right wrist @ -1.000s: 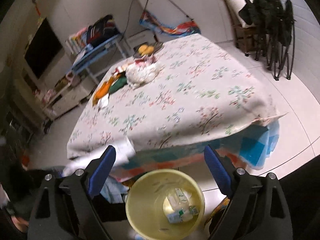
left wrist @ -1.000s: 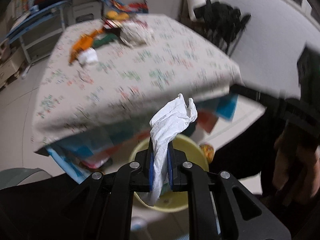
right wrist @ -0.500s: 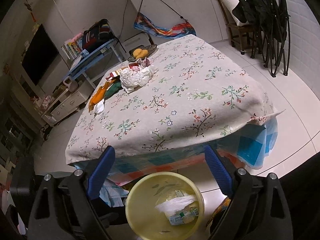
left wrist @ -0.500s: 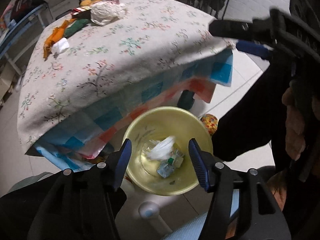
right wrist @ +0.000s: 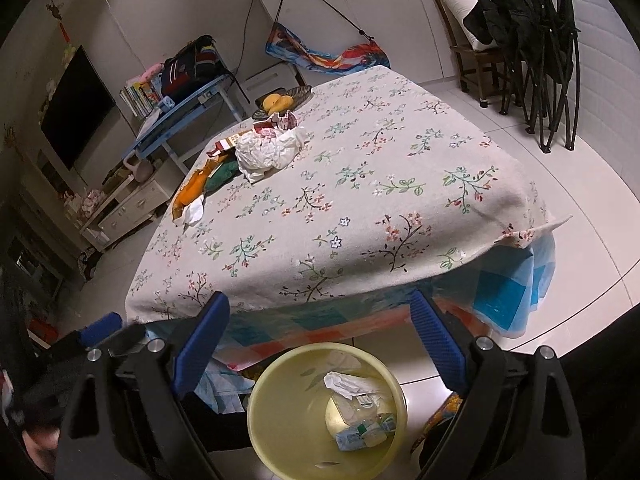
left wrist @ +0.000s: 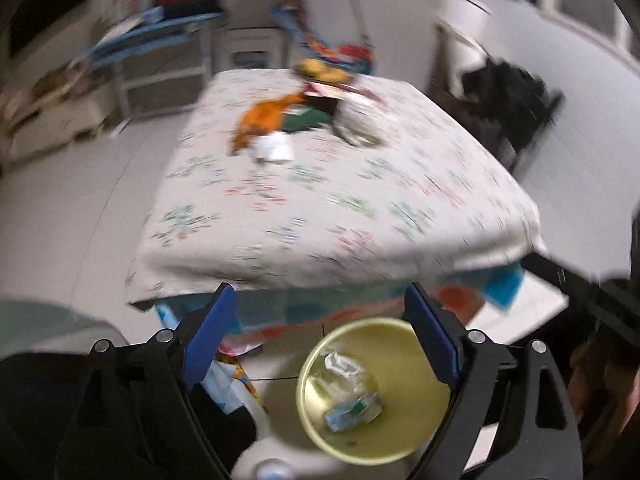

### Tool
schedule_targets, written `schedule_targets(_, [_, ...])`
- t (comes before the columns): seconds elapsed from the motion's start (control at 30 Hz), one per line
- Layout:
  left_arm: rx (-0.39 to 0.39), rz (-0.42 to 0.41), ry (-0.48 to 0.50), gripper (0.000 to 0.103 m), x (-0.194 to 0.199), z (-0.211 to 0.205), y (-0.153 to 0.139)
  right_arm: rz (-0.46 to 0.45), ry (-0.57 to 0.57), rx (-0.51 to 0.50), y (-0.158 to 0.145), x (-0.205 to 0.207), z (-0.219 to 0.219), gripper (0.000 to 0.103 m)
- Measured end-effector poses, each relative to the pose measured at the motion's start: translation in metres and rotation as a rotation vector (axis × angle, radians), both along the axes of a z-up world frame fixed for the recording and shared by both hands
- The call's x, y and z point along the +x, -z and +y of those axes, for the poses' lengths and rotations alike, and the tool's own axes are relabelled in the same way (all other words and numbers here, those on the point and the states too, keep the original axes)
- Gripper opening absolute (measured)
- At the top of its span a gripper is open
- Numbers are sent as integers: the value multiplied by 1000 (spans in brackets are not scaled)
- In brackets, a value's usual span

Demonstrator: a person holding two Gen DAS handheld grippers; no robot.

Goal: Collect trash
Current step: 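Raise both open grippers from the bin back toward the table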

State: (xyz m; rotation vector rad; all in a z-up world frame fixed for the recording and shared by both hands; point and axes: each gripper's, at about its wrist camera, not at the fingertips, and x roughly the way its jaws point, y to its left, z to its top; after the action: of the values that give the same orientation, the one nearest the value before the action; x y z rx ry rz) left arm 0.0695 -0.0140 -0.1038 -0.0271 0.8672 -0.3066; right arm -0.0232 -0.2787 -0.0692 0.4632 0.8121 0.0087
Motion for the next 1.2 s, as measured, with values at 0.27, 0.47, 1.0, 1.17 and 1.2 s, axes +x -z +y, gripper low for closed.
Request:
schedule_targets(0.27, [-58, -28, -131, 84, 7, 22, -3, 4, -15, -15, 1, 2, 6, 89])
schedule_targets(0.47, [-40, -70, -124, 84, 13, 17, -14, -23, -42, -44, -7, 6, 13, 89])
schedule_targets(1.0, [25, -126, -186, 86, 59, 23, -34, -63, -153, -101, -17, 40, 38, 90])
schedule_targets(1.17, [47, -126, -184, 87, 68, 20, -32, -55, -158, -89, -16, 47, 38, 90])
schedule_targets(1.2, [56, -129, -182, 87, 70, 19, -32, -55, -163, -91, -17, 49, 39, 90])
